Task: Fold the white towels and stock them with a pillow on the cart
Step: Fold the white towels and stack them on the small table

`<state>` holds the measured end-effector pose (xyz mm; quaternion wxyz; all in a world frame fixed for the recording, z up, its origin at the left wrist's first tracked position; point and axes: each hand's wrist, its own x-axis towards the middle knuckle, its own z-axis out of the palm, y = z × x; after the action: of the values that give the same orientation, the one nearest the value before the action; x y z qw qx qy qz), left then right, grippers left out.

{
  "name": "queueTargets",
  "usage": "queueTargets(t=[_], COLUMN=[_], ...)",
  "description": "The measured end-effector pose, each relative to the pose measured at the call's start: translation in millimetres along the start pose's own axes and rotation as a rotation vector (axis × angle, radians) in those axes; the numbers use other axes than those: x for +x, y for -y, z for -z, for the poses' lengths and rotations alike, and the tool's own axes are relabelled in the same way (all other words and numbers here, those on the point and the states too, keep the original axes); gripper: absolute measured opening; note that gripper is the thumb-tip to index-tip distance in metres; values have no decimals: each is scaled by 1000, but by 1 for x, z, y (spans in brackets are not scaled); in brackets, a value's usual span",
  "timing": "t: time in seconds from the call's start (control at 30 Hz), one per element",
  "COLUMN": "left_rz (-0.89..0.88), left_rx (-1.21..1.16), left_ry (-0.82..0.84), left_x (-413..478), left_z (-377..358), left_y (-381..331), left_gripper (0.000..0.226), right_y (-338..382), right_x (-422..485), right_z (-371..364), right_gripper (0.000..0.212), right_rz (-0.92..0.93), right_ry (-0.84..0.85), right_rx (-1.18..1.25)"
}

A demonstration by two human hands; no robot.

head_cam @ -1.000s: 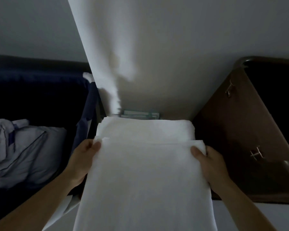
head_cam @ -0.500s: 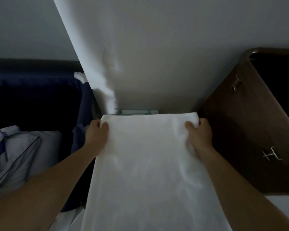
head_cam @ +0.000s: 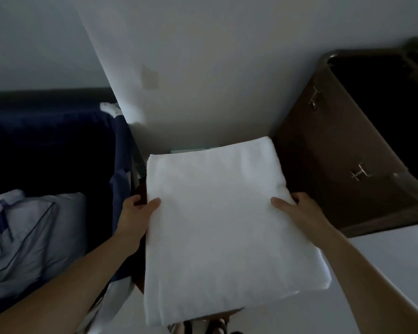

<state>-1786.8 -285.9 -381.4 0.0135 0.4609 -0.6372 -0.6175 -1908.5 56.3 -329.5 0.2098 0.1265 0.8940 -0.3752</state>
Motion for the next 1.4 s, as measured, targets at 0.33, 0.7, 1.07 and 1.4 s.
queueTargets(t=[0.33,0.7,1.07,1.4], left_rz=[83,-254,-183,31], left_rx=[2,457,379,427], left_ry=[-49,-247,-279,-119], left_x=[-98,-149,-155,-153], left_z=[25,21,6,14], left_y=[67,72,106,67], left_gripper=[66,17,39,38], right_y=[-63,-77,-119,-89], right_x=[-53,-76,-71,-58], right_z=[18,15,-13,5], right_gripper=[43,49,38,64], right_rz=[-9,208,67,2], right_ry=[53,-110,-171,27], right_rx=[-38,-92,-66,-189])
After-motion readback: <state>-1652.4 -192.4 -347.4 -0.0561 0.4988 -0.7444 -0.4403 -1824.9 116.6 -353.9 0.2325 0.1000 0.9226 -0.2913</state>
